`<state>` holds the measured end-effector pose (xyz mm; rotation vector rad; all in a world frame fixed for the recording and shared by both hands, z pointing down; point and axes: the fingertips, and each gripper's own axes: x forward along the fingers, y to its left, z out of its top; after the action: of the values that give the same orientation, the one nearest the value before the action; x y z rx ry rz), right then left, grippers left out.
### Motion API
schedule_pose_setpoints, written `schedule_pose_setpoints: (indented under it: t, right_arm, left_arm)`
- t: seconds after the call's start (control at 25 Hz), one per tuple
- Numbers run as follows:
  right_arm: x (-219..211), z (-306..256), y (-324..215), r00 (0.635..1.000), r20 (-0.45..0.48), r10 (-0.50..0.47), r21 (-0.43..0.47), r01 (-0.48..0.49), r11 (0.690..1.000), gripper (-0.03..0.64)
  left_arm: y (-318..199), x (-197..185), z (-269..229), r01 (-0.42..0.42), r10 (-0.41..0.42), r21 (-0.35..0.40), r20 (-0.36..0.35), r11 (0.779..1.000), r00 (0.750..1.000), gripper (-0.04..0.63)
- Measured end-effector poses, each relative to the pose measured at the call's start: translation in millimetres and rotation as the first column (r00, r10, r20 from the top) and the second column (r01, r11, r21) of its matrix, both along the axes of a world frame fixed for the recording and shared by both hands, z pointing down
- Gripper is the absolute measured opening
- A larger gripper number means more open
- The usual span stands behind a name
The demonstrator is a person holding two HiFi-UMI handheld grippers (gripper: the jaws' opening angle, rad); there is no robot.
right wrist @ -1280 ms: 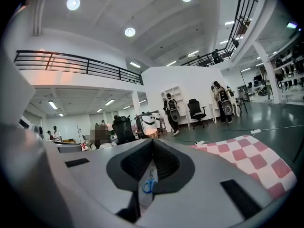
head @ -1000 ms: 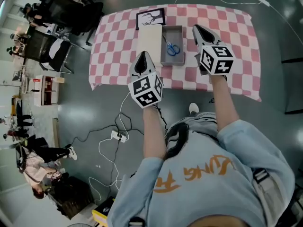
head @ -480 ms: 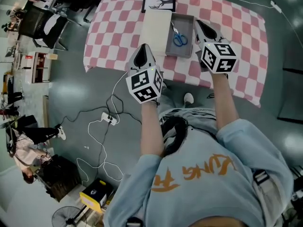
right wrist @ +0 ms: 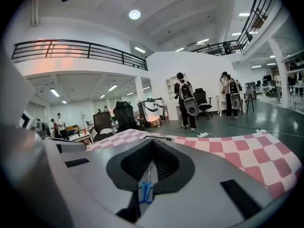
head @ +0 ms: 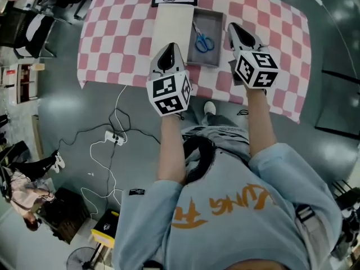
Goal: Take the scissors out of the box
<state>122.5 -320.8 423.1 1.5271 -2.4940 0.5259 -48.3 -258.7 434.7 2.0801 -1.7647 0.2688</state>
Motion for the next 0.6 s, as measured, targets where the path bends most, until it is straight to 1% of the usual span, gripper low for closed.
schedule_pose_setpoints:
  t: [0.08, 0.24, 0.4, 0.6]
  right_arm:
    - [-6, 15, -1, 1.000, -0.003, -0.004, -0.030, 0.004, 1.000, -0.003]
    - [-21, 37, -3, 0.998, -0.035, -0.048, -0.083, 0.045, 0.996, -0.003]
    - [-31, 49, -7, 0.996, -0.058, -0.072, -0.113, 0.065, 0.992, -0.002]
    - [-39, 65, -12, 0.986, -0.140, -0.095, -0.153, 0.073, 0.985, -0.002]
  left_arm:
    - [-3, -2, 10, -0.012, 0.012, -0.024, 0.000, 1.000, 1.000, 0.017]
    - [-7, -8, 26, -0.015, 0.014, -0.059, -0.006, 0.998, 1.000, 0.017]
    - [-12, -8, 37, -0.029, 0.028, -0.081, -0.015, 0.996, 0.999, 0.017]
    - [-17, -16, 49, -0.023, 0.019, -0.099, -0.040, 0.995, 0.999, 0.017]
